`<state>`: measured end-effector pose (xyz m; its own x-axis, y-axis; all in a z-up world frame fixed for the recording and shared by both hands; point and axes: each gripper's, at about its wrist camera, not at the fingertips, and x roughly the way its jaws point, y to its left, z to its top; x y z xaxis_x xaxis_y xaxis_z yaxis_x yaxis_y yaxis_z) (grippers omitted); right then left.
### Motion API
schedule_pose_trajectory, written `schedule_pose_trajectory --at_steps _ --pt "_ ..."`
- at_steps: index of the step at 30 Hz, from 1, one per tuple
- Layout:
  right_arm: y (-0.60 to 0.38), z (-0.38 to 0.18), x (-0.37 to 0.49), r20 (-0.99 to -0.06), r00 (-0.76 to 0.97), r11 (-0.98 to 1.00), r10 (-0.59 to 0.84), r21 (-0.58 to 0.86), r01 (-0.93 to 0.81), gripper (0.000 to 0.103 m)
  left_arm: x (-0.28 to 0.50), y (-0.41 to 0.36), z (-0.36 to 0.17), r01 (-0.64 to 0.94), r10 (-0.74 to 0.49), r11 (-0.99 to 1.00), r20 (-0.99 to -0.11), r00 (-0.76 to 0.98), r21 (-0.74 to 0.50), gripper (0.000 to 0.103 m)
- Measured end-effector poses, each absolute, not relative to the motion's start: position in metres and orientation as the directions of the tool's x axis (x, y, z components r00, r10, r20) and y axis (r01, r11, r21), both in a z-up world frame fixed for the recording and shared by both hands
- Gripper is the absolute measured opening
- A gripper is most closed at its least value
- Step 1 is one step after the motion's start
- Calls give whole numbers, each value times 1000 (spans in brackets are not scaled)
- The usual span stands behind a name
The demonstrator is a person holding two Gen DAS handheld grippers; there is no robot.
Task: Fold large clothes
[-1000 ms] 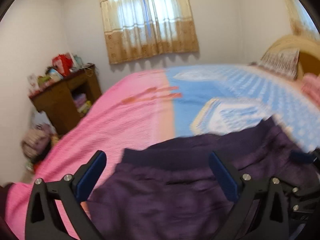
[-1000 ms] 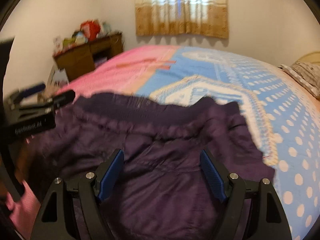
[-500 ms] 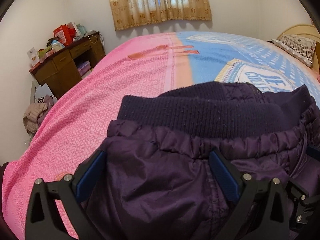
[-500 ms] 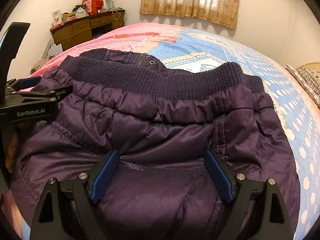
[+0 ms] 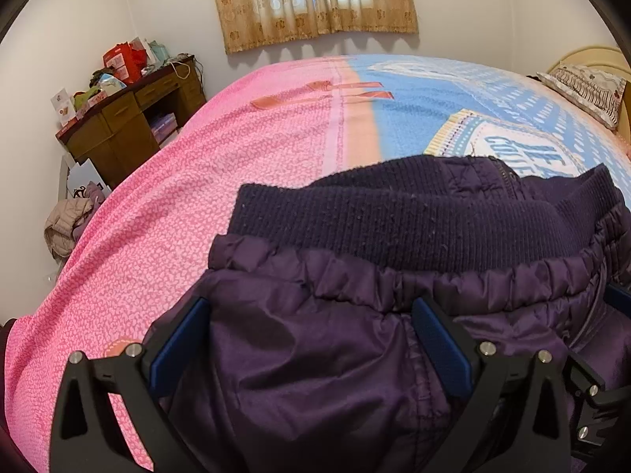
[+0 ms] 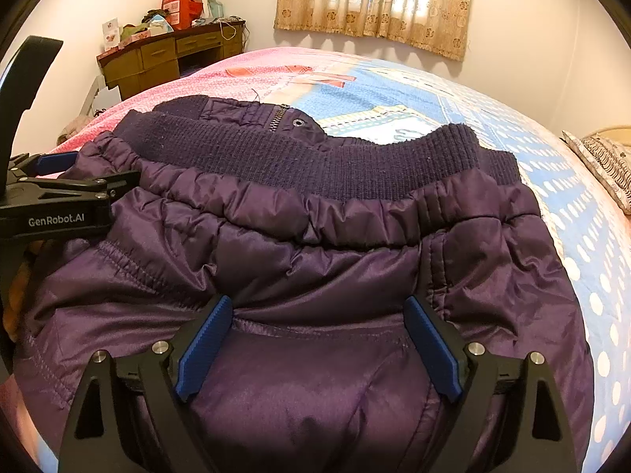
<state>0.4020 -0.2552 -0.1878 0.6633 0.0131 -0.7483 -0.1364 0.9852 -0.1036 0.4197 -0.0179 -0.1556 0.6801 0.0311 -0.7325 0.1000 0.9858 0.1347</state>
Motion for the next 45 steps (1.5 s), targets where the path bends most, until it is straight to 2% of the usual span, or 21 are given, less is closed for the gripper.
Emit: schedule_pose_trajectory --at_steps 4,8,11,15,18,19,28,29,31,32,33,34,37,43,45 --pt "-253 -186 401 -740 673 986 14 -101 -132 89 413 0 -138 88 -13 994 -739 673 63 103" --pt "-255 -183 393 -716 697 988 30 -87 -131 89 379 42 -115 103 -132 991 -697 704 -83 103" --pt "-255 -184 392 -714 699 987 30 -88 -132 89 365 84 -117 115 -226 972 -695 683 -204 103" --pt "-251 -185 390 -707 706 987 29 -92 -132 89 369 138 -143 70 -358 910 -691 628 -408 103" --pt "-249 -185 388 -703 710 987 29 -93 -131 89 378 161 -168 38 -544 772 -629 556 -634 103" --pt "-250 -186 388 -702 711 987 31 -91 -133 89 381 164 -176 21 -568 745 -618 544 -667 103" --pt "-255 -187 385 -700 714 987 35 -87 -135 89 399 131 -188 102 -648 712 -594 478 -695 102" --pt "-255 -187 385 -700 714 987 35 -88 -135 89 401 129 -187 120 -645 722 -600 475 -681 99" --pt "-255 -187 385 -700 714 987 36 -87 -135 89 403 124 -186 141 -640 737 -617 459 -661 78" --pt "-255 -187 385 -699 714 987 36 -87 -135 89 404 120 -187 153 -639 745 -628 445 -649 71" --pt "-255 -187 385 -699 714 987 36 -87 -135 89 399 124 -187 181 -666 725 -608 433 -665 50" --pt "-256 -186 385 -698 715 987 38 -85 -135 89 396 122 -184 211 -681 715 -595 427 -666 39" --pt "-255 -185 384 -695 718 987 43 -81 -137 89 388 112 -167 270 -671 730 -585 455 -628 27" --pt "-258 -182 380 -685 726 988 52 -71 -139 89 384 91 -126 364 -686 722 -542 486 -588 23" --pt "-258 -181 379 -683 728 988 54 -70 -139 89 387 90 -123 367 -666 742 -558 495 -560 22"
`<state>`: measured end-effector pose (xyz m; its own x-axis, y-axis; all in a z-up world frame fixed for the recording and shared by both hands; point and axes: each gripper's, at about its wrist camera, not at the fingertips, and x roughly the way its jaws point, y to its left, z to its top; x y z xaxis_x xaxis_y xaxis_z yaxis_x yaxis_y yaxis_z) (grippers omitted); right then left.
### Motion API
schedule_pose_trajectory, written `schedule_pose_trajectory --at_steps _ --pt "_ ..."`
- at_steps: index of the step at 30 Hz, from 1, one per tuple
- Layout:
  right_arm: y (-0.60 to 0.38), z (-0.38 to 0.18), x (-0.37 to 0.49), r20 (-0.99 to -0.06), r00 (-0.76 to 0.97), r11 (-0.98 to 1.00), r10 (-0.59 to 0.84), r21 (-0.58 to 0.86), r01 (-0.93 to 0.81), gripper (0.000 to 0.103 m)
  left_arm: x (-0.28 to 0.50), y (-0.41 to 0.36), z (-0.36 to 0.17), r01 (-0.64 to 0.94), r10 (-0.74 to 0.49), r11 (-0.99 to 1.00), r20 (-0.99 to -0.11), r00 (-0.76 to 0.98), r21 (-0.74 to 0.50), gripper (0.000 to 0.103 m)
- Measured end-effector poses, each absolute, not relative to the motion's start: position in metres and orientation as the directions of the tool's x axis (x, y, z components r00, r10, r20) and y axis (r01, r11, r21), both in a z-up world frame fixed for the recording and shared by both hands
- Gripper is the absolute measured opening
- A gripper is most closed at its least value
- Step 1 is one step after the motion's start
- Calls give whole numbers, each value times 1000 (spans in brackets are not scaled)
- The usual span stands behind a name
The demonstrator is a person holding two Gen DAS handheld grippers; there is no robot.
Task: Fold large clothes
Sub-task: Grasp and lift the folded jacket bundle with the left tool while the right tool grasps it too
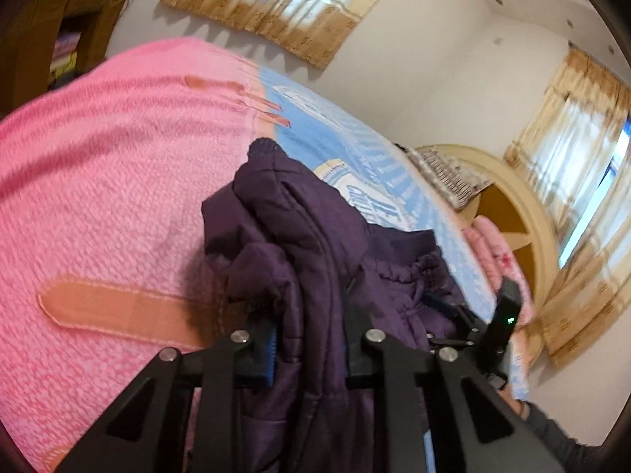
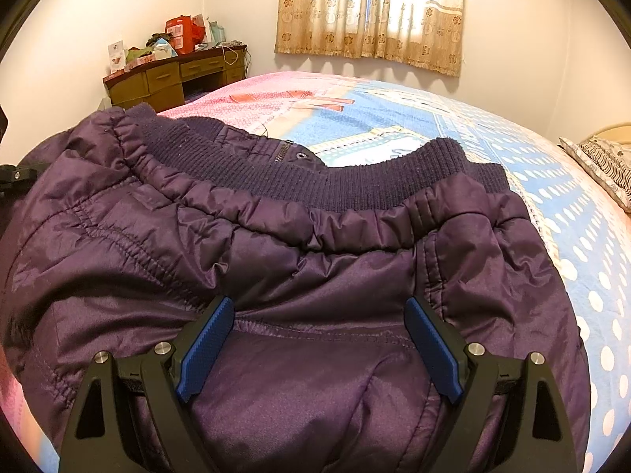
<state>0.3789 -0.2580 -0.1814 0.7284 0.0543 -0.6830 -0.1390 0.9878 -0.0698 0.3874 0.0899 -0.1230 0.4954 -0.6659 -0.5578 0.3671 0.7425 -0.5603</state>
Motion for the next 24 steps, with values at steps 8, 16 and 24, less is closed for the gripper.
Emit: schedule_pose_trajectory --at_steps 8,16,24 --pt "-299 -144 361 -600 733 945 320 254 -205 89 370 74 -92 429 -659 750 -520 544 -503 19" --pt "-375 -101 335 -430 824 867 369 480 -139 89 332 -69 -16 638 -607 755 -531 591 -152 20" --pt "-436 -85 348 -465 713 761 525 631 -149 96 286 -219 -65 654 -370 601 -565 737 459 24"
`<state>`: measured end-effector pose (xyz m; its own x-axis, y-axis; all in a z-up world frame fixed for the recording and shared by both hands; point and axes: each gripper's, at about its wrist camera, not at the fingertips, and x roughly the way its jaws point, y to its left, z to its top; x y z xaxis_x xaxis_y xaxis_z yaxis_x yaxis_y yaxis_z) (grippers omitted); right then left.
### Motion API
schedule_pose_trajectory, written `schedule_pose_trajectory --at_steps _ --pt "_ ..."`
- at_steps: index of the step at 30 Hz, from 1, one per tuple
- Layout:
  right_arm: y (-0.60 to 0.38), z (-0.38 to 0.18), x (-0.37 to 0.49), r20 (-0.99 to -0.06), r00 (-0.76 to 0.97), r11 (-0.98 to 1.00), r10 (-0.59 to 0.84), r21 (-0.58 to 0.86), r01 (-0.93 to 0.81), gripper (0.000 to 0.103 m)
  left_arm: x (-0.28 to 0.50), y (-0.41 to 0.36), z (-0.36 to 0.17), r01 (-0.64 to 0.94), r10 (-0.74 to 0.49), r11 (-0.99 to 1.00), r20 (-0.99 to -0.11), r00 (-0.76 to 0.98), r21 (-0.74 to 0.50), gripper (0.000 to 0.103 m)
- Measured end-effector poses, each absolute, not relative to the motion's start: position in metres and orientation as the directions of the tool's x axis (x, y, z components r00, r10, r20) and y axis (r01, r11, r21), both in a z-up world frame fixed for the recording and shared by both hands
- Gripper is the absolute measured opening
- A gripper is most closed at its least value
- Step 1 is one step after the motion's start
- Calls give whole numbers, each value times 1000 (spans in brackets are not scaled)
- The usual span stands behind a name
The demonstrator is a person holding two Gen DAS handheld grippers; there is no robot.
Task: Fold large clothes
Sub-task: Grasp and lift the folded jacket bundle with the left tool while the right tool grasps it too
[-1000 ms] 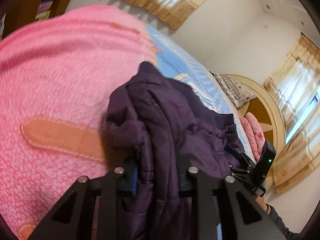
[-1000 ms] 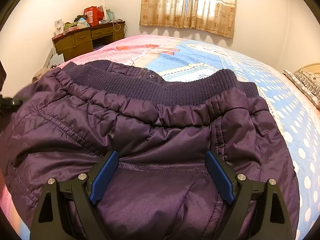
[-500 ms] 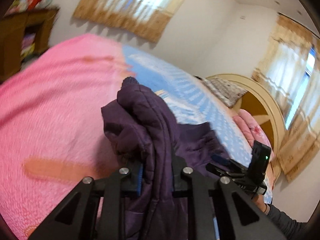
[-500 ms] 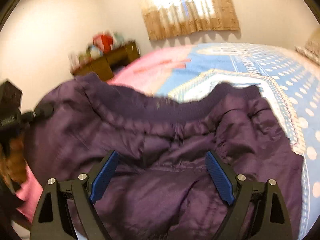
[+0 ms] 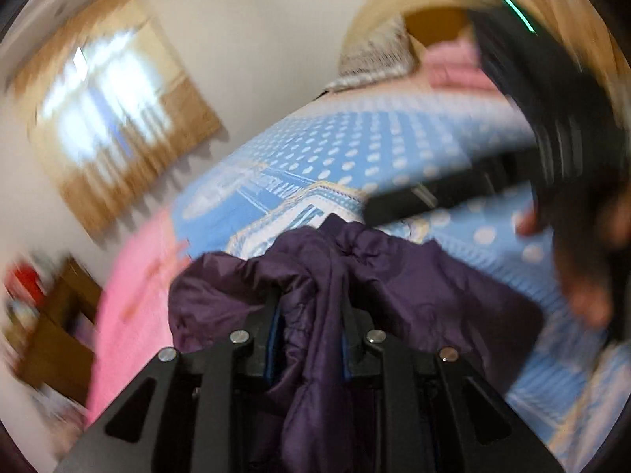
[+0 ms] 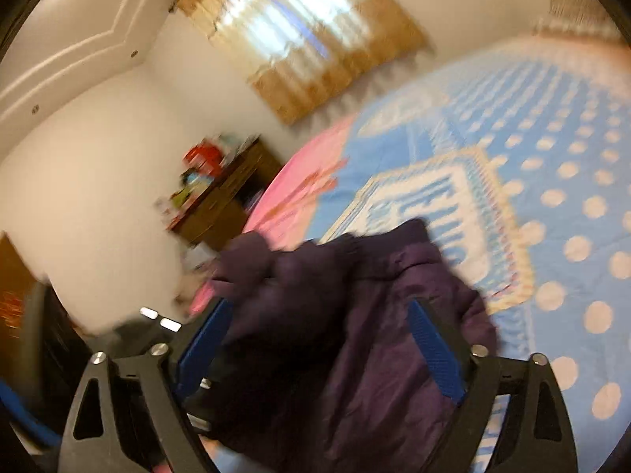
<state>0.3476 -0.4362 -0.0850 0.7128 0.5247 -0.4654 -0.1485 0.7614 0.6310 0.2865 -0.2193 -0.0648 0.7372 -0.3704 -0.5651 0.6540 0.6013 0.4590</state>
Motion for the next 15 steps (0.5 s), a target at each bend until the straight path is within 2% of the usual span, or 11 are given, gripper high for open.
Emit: schedule_pose_trajectory --at_steps 3,5,8,10,12,15 --pt "-427 -81 377 -473 562 664 678 723 -191 97 282 -223 -71 633 -368 591 -532 763 500 27" --pt "-411 -84 401 -527 450 653 721 734 -187 98 281 -220 -72 625 -369 591 -518 771 510 27" --pt "-393 -93 428 -618 386 706 685 693 -145 98 279 -211 -69 620 -385 597 -496 778 510 27" --pt "-385 -101 443 -624 359 692 694 715 -97 98 278 -202 -67 624 -404 599 -483 777 502 27" --pt "-371 -101 453 -604 333 668 724 734 -123 98 277 -198 -68 628 -416 597 -477 774 498 30" --pt "-351 -97 461 -641 287 698 711 693 -180 97 281 -194 -67 637 -435 603 -471 767 481 30"
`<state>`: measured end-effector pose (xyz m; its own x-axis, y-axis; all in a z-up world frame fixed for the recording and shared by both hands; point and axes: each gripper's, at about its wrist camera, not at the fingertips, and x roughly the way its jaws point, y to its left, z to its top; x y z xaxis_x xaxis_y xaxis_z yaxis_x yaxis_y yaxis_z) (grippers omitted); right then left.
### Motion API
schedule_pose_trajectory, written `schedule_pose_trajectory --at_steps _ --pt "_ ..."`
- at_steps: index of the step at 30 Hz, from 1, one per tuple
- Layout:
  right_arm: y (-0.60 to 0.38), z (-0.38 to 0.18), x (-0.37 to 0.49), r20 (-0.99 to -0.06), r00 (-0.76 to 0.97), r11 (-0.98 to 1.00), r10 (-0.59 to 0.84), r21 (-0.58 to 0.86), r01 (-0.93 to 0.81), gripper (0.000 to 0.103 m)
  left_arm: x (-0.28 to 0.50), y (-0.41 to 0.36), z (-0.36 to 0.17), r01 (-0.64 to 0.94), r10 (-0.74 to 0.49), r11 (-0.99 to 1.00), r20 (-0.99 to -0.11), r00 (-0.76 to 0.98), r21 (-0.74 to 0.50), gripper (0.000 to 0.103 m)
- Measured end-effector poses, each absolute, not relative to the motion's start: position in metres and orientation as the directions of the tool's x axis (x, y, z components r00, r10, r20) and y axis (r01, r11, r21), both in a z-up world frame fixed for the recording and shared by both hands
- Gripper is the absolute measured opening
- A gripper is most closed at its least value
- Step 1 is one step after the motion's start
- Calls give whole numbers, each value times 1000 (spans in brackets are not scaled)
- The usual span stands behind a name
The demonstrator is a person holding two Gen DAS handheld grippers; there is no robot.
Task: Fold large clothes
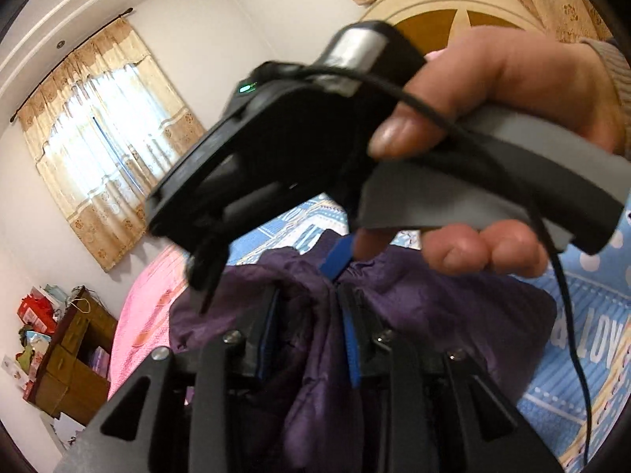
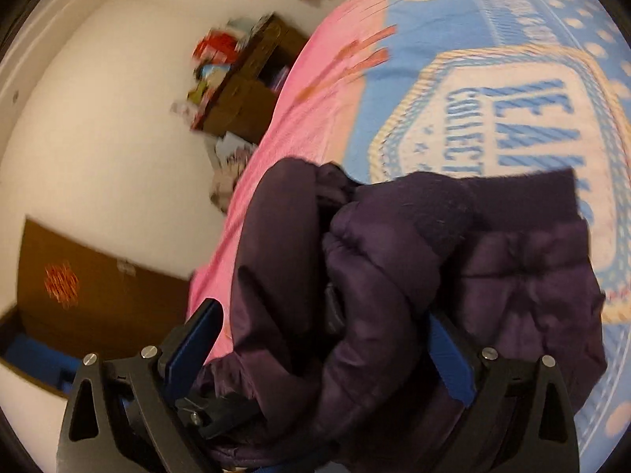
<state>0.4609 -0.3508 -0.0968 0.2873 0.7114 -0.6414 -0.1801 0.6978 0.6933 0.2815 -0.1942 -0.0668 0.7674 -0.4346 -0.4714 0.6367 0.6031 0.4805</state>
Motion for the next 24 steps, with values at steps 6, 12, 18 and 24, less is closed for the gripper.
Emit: schedule_pose_trajectory --at_steps 6,12,18,24 --pt "-343 -92 467 -706 283 760 650 616 -208 43 272 -186 -48 648 -460 629 -468 755 428 48" --pt "-353 -89 459 -685 321 755 654 621 -210 36 230 -160 -12 629 -500 648 -383 777 431 85" --pt "-358 -65 442 -676 346 758 651 601 -253 31 225 -124 21 540 -453 734 -296 841 411 103" --pt "-385 -62 434 -679 361 768 639 591 -247 29 290 -89 28 428 -374 885 -270 887 181 103"
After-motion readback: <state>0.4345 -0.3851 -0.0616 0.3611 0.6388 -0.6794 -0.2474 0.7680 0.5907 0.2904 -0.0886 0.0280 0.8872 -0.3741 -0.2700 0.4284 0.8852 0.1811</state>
